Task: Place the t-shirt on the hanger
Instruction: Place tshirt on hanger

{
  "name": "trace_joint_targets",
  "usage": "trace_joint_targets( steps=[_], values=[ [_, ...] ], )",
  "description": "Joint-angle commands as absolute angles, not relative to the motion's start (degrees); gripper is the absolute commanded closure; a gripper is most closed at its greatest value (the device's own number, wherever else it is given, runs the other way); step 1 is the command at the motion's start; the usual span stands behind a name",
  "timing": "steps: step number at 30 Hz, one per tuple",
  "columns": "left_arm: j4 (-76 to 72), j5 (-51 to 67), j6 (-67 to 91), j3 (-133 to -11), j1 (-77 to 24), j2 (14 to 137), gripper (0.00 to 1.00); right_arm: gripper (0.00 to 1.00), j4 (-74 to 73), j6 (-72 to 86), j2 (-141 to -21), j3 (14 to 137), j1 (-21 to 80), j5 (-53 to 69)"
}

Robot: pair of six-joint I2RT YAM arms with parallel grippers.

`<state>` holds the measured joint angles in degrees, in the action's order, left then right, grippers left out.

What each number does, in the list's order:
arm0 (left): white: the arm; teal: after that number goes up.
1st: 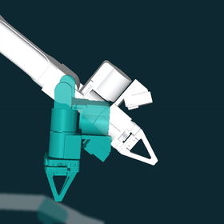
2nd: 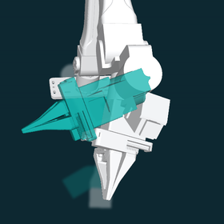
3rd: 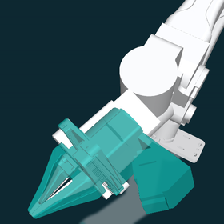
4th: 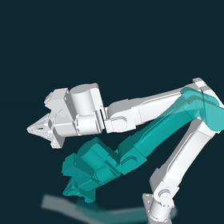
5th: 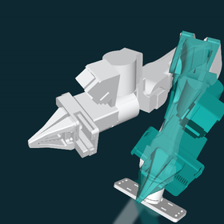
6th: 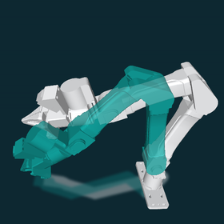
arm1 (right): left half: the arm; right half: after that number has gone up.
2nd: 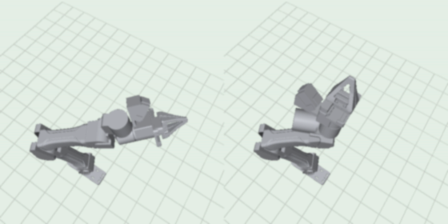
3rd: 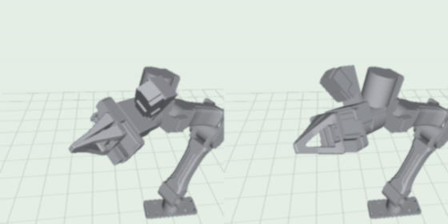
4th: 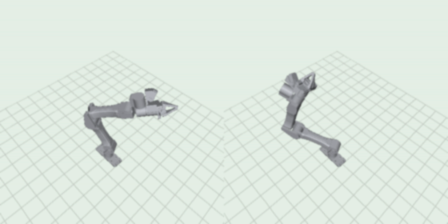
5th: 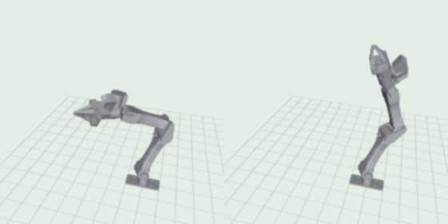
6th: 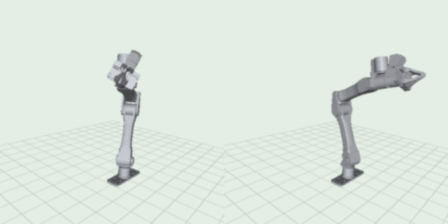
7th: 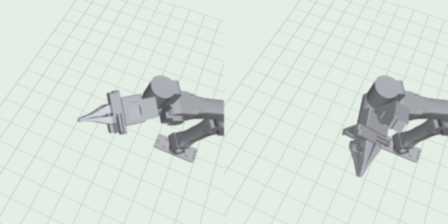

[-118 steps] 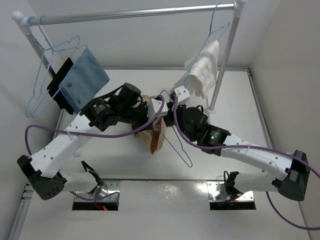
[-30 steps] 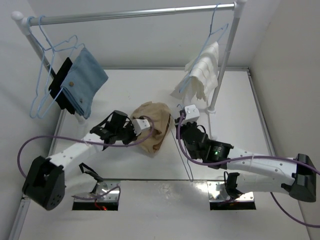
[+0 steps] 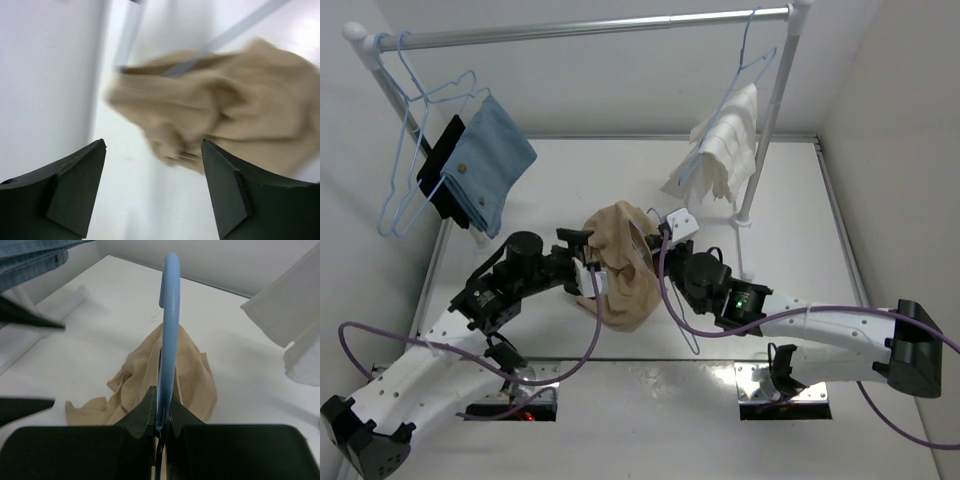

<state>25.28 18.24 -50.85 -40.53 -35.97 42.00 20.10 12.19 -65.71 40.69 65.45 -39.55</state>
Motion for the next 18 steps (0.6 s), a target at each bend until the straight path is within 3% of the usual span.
trace_joint_targets(
  steps=[1, 6, 10, 18],
  values=[
    [8.96, 13.97, -51.58, -40.69, -35.07, 44.7, 0.17, 1.0, 25.58, 12.92, -64.34, 39.81, 65.65, -35.78],
    [18.68, 19.38, -55.09, -53.93, -30.07, 60.62, 0.09, 1.0, 26.81, 12.92, -64.34, 38.76, 65.65, -33.84],
    [20.21, 27.94, -65.37, -55.55, -28.48, 65.74, 0.08, 1.0, 25.67, 12.39, -64.34, 39.28, 65.65, -32.09],
    [29.08, 29.7, -78.3, -65.38, -24.97, 77.86, 0.08, 1.0, 25.66, 11.87, -64.86, 39.81, 65.65, -31.03]
  ],
)
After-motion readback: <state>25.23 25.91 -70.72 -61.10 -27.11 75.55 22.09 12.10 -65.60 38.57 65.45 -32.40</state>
